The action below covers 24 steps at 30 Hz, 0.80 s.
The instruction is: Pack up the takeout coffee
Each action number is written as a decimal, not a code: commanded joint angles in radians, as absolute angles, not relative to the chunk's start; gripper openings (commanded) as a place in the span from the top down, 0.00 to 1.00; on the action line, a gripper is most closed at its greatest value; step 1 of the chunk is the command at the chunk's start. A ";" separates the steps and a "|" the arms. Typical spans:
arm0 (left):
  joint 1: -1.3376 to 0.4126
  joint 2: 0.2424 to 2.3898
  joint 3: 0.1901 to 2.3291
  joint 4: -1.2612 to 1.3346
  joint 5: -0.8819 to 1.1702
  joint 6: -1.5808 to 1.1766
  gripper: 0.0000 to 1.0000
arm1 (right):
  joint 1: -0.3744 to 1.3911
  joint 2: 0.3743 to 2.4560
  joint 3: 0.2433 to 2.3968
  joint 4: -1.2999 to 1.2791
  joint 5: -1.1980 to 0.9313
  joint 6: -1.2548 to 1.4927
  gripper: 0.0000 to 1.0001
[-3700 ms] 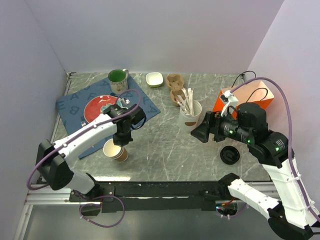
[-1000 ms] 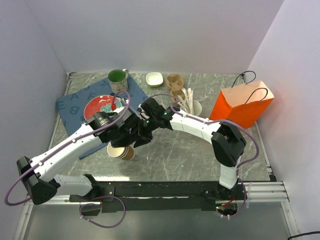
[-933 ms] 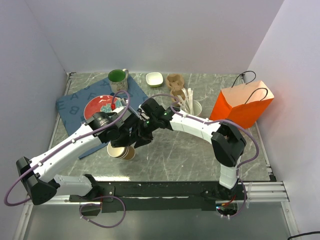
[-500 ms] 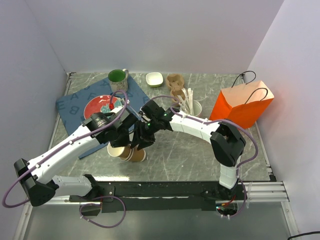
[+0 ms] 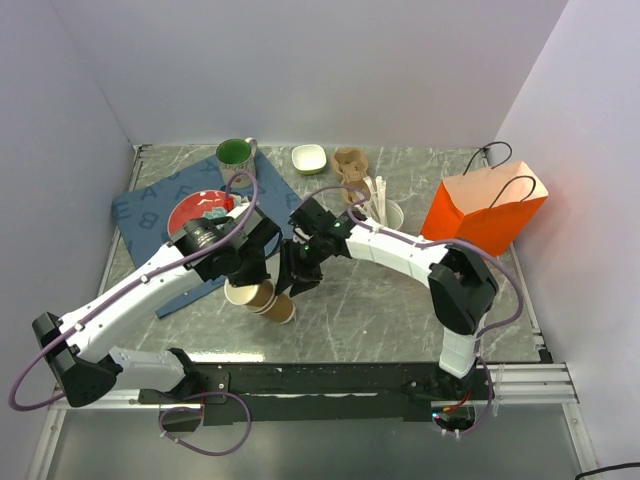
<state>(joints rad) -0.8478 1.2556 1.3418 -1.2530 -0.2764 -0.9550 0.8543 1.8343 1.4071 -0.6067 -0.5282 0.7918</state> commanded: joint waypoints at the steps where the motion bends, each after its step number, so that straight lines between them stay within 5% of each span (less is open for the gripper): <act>1: -0.853 1.246 1.387 -1.172 -0.216 -0.953 0.99 | 0.828 1.708 1.431 -0.724 -0.392 0.712 0.50; 13: -0.853 1.301 1.433 -1.158 -0.176 -0.939 0.99 | 0.764 1.474 1.400 -0.928 -0.166 0.631 0.50; 24: -0.854 1.457 1.776 -1.169 -0.268 -0.861 0.99 | 0.684 1.214 1.456 -1.028 -0.039 0.584 0.49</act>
